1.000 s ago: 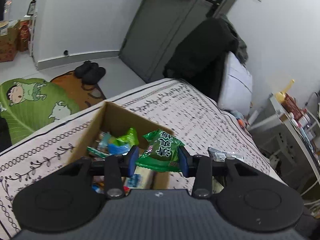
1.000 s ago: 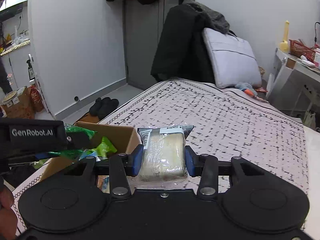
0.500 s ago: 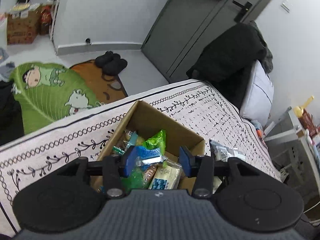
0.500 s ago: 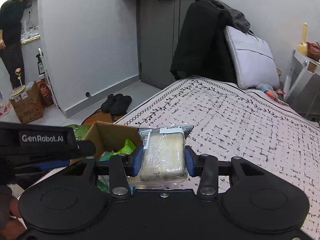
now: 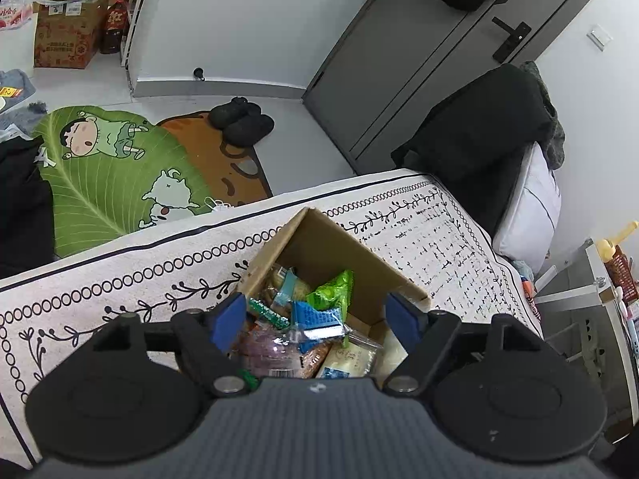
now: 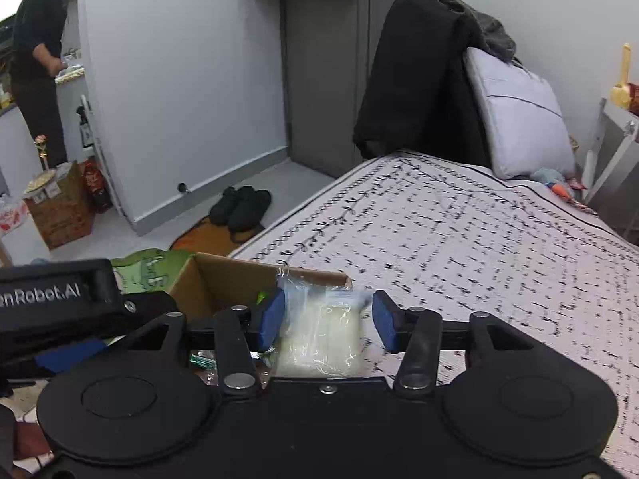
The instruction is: Organize snacks
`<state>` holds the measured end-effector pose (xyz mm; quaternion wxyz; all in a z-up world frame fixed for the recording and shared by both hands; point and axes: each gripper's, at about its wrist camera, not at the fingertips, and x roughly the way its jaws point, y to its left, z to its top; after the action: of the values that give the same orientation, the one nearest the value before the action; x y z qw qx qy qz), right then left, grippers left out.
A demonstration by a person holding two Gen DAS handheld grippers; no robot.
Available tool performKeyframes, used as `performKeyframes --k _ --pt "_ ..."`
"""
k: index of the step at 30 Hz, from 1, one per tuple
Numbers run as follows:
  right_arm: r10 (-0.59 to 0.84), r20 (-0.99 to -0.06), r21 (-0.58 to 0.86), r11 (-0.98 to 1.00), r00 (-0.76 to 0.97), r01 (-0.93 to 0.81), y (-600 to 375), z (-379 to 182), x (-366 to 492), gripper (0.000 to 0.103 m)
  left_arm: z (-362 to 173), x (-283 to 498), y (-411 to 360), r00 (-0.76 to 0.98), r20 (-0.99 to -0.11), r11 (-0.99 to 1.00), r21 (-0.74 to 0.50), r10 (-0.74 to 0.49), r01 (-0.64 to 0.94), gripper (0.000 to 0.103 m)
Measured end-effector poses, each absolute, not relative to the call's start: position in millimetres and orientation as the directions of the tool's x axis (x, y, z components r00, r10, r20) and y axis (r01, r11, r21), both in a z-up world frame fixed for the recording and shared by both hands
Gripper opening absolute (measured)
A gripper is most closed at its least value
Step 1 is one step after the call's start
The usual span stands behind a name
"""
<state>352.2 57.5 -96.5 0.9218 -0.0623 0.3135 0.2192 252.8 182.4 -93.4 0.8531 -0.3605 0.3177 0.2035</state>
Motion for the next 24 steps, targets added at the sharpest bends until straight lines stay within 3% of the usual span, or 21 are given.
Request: performKeyframes --k 15,24 --pt "0.318 -0.637 0.075 0.932 0.702 -0.354 16 -90 323 0.051 -85 250 169 0.691 -0.717 0.704 -0.444 0.092 -0.554 0.087" --pt "0.297 -0.621 0.093 0.947 0.725 -0.308 -11 -68 299 0.065 -61 225 146 0.709 -0.703 0.747 -0.439 0.060 -0.499 0.092"
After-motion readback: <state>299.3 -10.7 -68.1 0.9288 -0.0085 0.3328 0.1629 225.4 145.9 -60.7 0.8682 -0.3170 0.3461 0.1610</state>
